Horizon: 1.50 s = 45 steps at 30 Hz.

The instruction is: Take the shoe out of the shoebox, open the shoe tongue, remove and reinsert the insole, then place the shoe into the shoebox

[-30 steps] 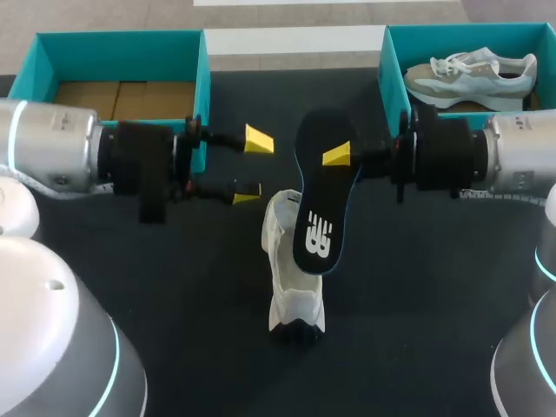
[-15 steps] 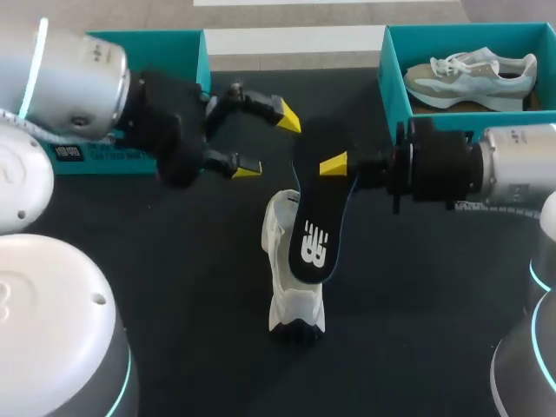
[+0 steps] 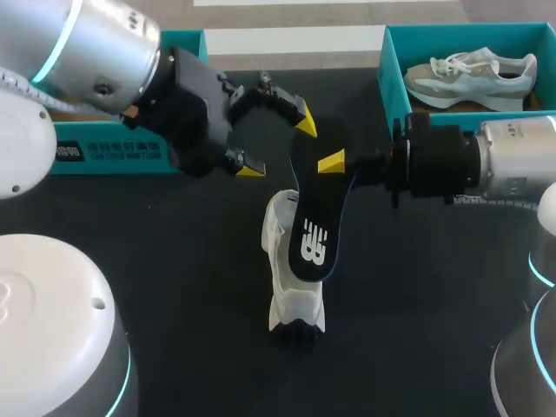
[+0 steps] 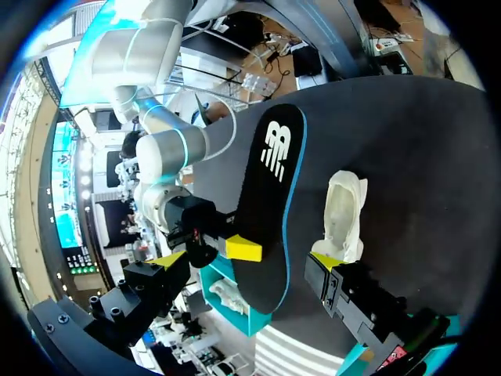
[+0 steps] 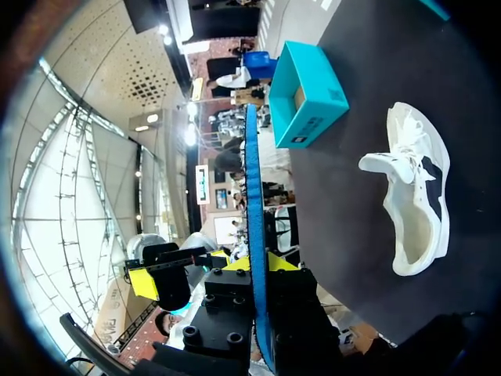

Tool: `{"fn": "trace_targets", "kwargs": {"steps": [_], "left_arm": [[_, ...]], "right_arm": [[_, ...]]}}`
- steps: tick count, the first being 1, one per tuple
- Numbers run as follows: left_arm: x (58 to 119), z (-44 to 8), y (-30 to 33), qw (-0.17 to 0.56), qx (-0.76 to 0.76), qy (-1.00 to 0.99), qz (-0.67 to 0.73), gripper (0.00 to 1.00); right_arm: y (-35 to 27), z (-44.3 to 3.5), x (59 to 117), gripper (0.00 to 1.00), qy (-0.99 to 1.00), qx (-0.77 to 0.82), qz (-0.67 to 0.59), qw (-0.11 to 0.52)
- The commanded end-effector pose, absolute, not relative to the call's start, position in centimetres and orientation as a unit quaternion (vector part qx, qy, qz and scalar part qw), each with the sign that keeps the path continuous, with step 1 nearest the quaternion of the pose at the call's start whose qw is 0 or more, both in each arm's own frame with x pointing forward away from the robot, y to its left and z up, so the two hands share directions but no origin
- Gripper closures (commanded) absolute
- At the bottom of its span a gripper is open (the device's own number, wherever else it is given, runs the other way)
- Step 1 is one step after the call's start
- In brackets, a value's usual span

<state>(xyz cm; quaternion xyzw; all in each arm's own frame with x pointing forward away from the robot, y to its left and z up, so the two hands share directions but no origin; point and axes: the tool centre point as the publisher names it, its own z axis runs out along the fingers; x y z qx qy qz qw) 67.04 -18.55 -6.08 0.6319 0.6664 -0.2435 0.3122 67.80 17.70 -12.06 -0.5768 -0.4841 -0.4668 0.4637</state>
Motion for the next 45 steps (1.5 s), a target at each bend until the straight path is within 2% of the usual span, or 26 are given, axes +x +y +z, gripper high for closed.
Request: {"fn": "trace_targets", "kwargs": {"steps": [1, 4, 9, 13, 45], "left_arm": [[67.2, -5.0, -20.1, 0.158, 0.676, 0.710, -0.118, 0.00], [67.0, -4.7, -20.7, 0.134, 0.688, 0.704, -0.112, 0.00], [67.1, -4.4, -21.6, 0.064, 0.710, 0.701, -0.020, 0.00], [67.6, -4.5, -21.9, 0.039, 0.708, 0.705, 0.021, 0.00], [67.5, -5.1, -22.1, 0.028, 0.699, 0.714, 0.030, 0.00]], "right_arm": [[18.0, -12.2, 68.0, 1.00, -0.484, -0.578, -0.466, 0.463], [18.0, -12.3, 68.0, 1.00, -0.485, -0.578, -0.466, 0.463], [18.2, -12.3, 68.1, 1.00, -0.490, -0.577, -0.461, 0.463], [18.2, -12.3, 68.1, 1.00, -0.491, -0.576, -0.460, 0.464], [18.1, -12.5, 68.0, 1.00, -0.490, -0.575, -0.462, 0.465]]}}
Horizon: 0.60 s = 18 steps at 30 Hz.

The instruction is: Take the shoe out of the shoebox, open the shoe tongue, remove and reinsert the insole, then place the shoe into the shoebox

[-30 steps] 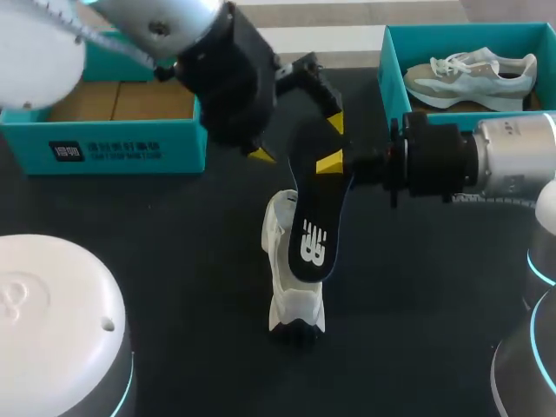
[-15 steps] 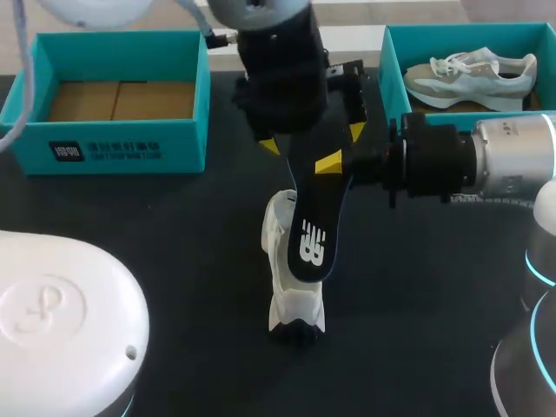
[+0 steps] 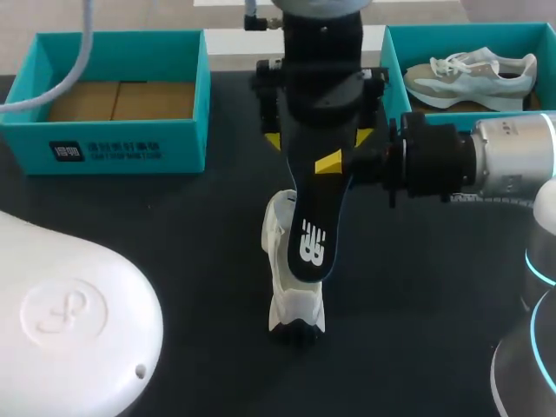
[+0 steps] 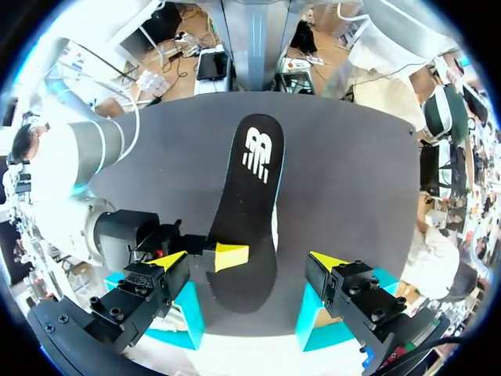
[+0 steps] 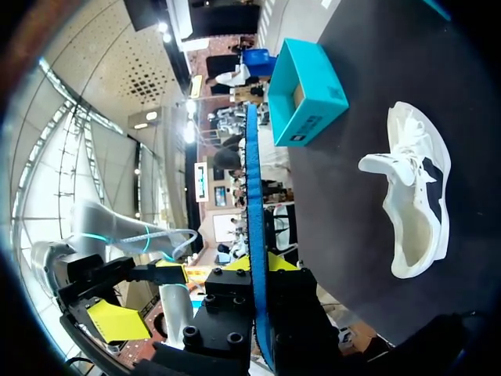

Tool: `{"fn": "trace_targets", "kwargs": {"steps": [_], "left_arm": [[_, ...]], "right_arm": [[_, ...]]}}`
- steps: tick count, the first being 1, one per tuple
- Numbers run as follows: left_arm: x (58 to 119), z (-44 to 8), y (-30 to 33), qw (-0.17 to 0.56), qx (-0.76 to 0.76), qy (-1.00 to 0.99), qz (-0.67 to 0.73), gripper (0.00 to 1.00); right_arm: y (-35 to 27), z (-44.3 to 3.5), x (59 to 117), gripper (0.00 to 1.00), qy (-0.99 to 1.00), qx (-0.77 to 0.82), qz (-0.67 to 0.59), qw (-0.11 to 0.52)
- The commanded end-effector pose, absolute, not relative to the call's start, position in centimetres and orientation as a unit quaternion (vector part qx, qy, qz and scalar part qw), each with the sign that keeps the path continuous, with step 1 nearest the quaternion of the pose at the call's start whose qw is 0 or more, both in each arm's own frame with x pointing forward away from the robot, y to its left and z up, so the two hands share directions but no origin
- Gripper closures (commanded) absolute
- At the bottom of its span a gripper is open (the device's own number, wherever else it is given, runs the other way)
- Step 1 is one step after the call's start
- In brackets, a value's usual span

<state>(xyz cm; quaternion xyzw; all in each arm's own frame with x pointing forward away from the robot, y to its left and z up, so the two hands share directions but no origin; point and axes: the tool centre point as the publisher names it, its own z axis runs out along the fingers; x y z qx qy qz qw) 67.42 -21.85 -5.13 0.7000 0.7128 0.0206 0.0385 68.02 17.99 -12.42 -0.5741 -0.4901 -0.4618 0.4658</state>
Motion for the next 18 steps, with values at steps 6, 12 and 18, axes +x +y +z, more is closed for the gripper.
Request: {"fn": "trace_targets", "kwargs": {"steps": [6, 12, 18], "left_arm": [[67.46, -4.99, -22.05, 0.032, 0.699, 0.714, 0.025, 0.00], [67.42, -4.63, -22.03, 0.038, 0.697, 0.715, 0.022, 0.00], [67.38, -4.59, -21.74, 0.089, 0.689, 0.718, -0.024, 0.00]], "right_arm": [[18.10, -12.35, 68.05, 1.00, -0.493, -0.574, -0.459, 0.466], [18.04, -12.28, 68.09, 1.00, -0.494, -0.574, -0.457, 0.466], [18.02, -12.30, 68.10, 1.00, -0.494, -0.573, -0.458, 0.466]]}}
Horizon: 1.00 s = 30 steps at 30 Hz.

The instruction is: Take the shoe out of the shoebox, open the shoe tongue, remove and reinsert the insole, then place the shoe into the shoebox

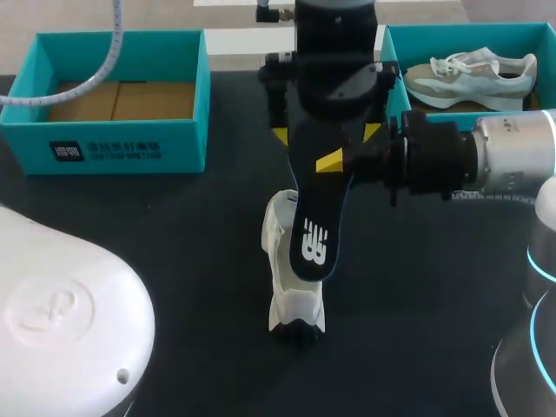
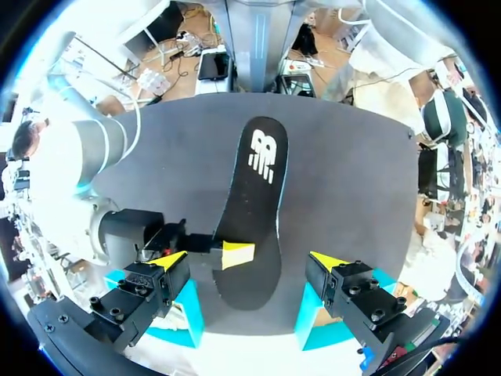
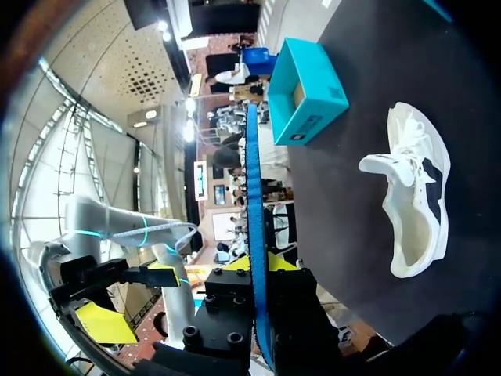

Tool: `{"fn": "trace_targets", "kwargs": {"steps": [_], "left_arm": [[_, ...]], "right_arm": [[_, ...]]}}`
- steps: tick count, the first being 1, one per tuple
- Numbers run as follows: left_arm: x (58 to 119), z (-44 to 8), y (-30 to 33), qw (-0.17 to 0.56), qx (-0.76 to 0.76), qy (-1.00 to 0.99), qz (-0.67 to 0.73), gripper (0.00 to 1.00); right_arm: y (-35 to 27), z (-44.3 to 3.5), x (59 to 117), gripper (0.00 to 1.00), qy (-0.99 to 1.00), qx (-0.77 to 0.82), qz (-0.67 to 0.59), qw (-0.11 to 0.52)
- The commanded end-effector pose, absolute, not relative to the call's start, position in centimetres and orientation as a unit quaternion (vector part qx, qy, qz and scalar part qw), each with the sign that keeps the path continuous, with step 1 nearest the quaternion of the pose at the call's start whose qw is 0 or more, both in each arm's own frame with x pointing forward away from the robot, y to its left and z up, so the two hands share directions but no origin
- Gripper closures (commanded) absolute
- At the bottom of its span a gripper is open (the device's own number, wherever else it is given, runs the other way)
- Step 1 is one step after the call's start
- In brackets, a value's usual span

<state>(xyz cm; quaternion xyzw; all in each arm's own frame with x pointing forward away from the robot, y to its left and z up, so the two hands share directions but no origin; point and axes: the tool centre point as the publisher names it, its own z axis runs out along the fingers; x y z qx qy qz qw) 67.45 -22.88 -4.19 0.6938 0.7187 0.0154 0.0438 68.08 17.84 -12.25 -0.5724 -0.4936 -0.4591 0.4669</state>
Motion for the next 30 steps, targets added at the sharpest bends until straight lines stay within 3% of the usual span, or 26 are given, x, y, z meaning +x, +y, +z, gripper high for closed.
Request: {"fn": "trace_targets", "kwargs": {"steps": [1, 8, 16, 25, 30], "left_arm": [[67.4, -4.5, -21.6, 0.121, 0.687, 0.715, -0.040, 0.00], [66.8, -5.2, -20.1, 0.292, 0.660, 0.669, -0.175, 0.00], [66.1, -5.4, -18.7, 0.397, 0.608, 0.636, -0.262, 0.00], [65.8, -6.4, -16.4, 0.485, 0.509, 0.606, -0.372, 0.00], [65.8, -6.6, -16.3, 0.473, 0.530, 0.596, -0.375, 0.00]], "right_arm": [[18.0, -12.3, 68.1, 1.00, -0.494, -0.573, -0.458, 0.466], [17.7, -12.3, 67.9, 1.00, -0.493, -0.576, -0.454, 0.467], [17.4, -12.2, 67.8, 1.00, -0.492, -0.579, -0.454, 0.465], [17.2, -12.2, 67.6, 1.00, -0.492, -0.580, -0.450, 0.468], [17.2, -12.3, 67.6, 1.00, -0.493, -0.581, -0.448, 0.469]]}}
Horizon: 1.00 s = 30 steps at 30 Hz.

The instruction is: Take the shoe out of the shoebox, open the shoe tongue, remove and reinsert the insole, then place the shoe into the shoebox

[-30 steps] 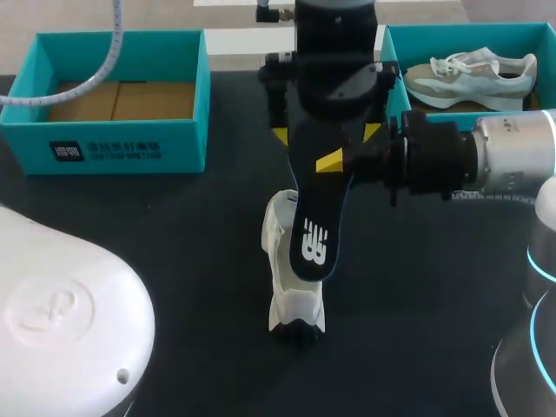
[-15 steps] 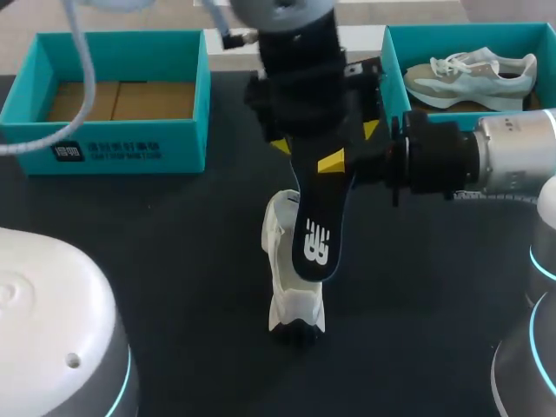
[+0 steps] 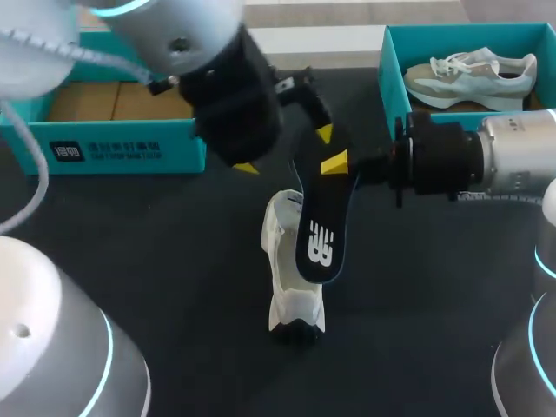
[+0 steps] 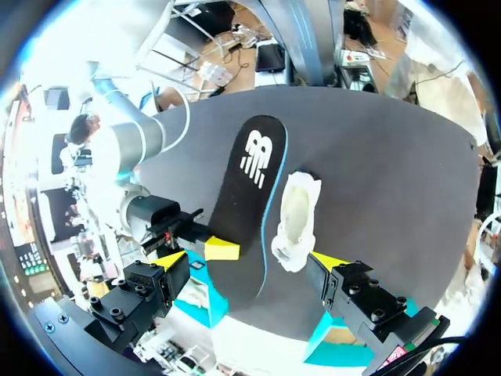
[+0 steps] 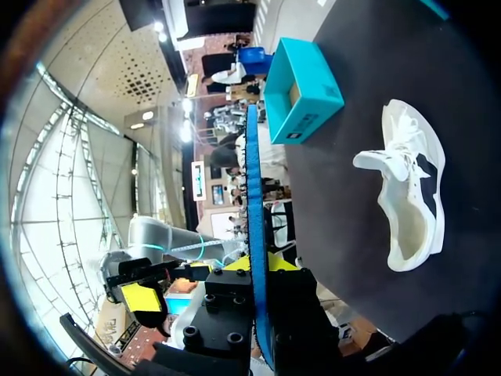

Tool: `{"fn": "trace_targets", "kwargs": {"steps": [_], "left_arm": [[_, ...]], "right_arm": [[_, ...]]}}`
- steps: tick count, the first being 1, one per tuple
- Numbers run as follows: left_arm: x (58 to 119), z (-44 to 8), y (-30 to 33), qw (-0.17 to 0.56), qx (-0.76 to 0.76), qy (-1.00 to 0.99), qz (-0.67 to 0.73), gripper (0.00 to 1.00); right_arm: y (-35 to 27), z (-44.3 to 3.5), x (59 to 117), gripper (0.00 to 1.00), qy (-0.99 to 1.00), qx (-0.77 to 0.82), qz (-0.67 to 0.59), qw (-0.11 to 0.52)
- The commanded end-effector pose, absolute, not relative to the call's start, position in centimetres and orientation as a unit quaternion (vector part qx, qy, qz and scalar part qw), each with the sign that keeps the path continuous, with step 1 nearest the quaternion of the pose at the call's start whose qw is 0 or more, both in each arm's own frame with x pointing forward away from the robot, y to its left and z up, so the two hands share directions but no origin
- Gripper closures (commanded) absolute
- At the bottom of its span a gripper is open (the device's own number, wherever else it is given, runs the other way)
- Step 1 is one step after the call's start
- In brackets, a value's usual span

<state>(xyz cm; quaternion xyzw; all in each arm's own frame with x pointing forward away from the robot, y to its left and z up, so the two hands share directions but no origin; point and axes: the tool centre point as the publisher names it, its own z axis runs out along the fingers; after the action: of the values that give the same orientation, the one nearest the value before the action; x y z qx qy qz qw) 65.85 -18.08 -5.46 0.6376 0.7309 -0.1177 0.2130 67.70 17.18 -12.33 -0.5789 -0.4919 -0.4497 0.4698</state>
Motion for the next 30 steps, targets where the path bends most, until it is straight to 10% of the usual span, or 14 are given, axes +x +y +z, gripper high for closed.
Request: {"fn": "trace_targets", "kwargs": {"steps": [1, 30], "left_arm": [[65.8, -6.6, -16.3, 0.473, 0.530, 0.596, -0.375, 0.00], [66.6, -9.5, -15.0, 0.527, 0.448, 0.579, -0.431, 0.00]], "right_arm": [[17.2, -12.3, 67.6, 1.00, -0.493, -0.580, -0.447, 0.469], [17.3, -12.1, 67.2, 1.00, -0.483, -0.576, -0.462, 0.470]]}}
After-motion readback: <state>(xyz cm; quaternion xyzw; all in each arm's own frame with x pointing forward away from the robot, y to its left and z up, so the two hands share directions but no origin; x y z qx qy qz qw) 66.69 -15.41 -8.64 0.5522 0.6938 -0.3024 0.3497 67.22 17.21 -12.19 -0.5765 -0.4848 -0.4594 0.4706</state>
